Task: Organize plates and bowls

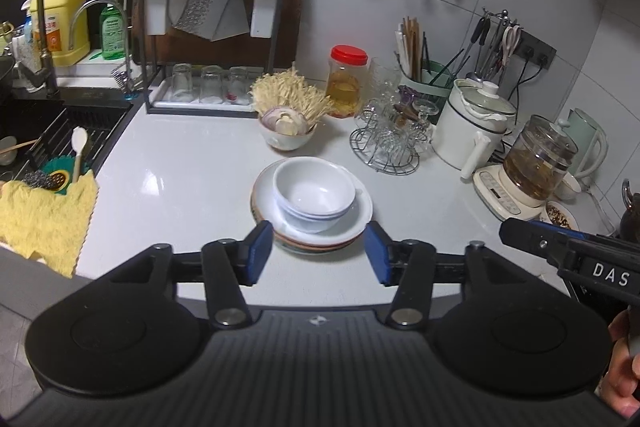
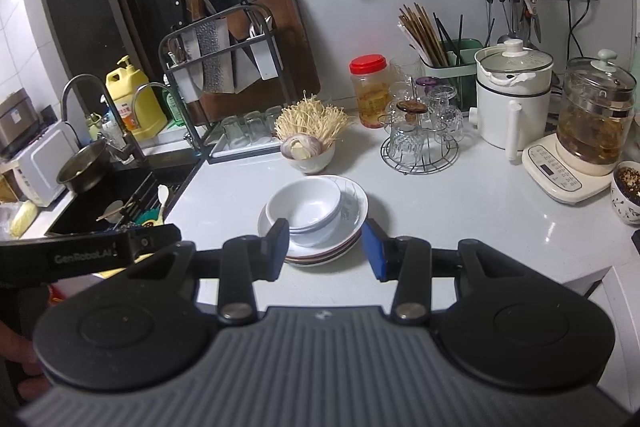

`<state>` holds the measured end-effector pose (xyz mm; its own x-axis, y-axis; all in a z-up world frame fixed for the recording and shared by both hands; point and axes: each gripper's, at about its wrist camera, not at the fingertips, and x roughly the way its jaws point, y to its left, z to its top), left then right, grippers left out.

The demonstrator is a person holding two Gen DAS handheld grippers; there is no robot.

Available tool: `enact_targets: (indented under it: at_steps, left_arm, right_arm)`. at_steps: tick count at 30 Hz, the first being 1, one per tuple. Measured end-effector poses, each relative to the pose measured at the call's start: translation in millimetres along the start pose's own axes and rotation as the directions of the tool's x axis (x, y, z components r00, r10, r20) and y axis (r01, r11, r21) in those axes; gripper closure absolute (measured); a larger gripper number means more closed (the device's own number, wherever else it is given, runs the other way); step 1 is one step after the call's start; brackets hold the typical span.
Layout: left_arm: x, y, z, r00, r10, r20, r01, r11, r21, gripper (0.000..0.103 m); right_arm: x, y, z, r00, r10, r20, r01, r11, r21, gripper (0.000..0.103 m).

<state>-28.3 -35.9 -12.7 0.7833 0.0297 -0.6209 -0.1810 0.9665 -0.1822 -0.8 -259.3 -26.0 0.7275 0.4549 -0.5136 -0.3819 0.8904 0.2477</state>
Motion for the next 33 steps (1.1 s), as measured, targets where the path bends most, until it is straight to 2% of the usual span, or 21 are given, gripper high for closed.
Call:
enact_targets:
  at_steps: [1,3,5,7,13,15,16,33]
  left_arm:
    - [-2,1,-1,1.0,0.004,0.0,-0.004,1.0,-0.004,0.034]
    - [-3,7,-3,1.0,0.009,-0.006,-0.009,1.0,0.003,0.028]
    - [-4,13,-4,1.0,0.02,-0.008,-0.02,1.0,-0.007,0.025]
    - [-8,20,-4,1.0,0.015,0.004,-0.015,0.999,-0.029,0.013]
    - [-15,25,-7,0.999,0.041,-0.006,-0.041,0.999,-0.008,0.005]
    - [-16,24,-8,0.999,0.042,-0.009,-0.042,0.999,0.006,0.004]
    - [-17,24,-9,0.999,0.04,-0.008,-0.04,0.999,0.012,0.004]
    - [-29,33,-16,0.999,0.047,-0.019,-0.047,0.998,0.03,0.004]
  right_arm:
    - [-1,0,-1,1.0,0.0,0.0,0.0,1.0,0.0,0.055]
    - [-2,0,-1,1.0,0.01,0.003,-0.01,1.0,-0.007,0.033]
    - [-5,0,-2,1.0,0.011,0.012,-0.011,1.0,-0.009,0.023]
    - [-6,1,-3,1.0,0.004,0.014,-0.003,1.0,-0.017,0.022]
    - [-8,7,-6,1.0,-0.02,0.023,0.021,0.999,-0.043,0.016]
    - [-11,11,-7,0.999,-0.03,0.04,0.032,0.998,-0.06,0.002]
    - [-12,12,-7,0.998,-0.033,0.047,0.036,0.998,-0.058,0.0]
    - [-20,30,-18,0.998,-0.048,0.041,0.05,0.998,-0.044,0.0]
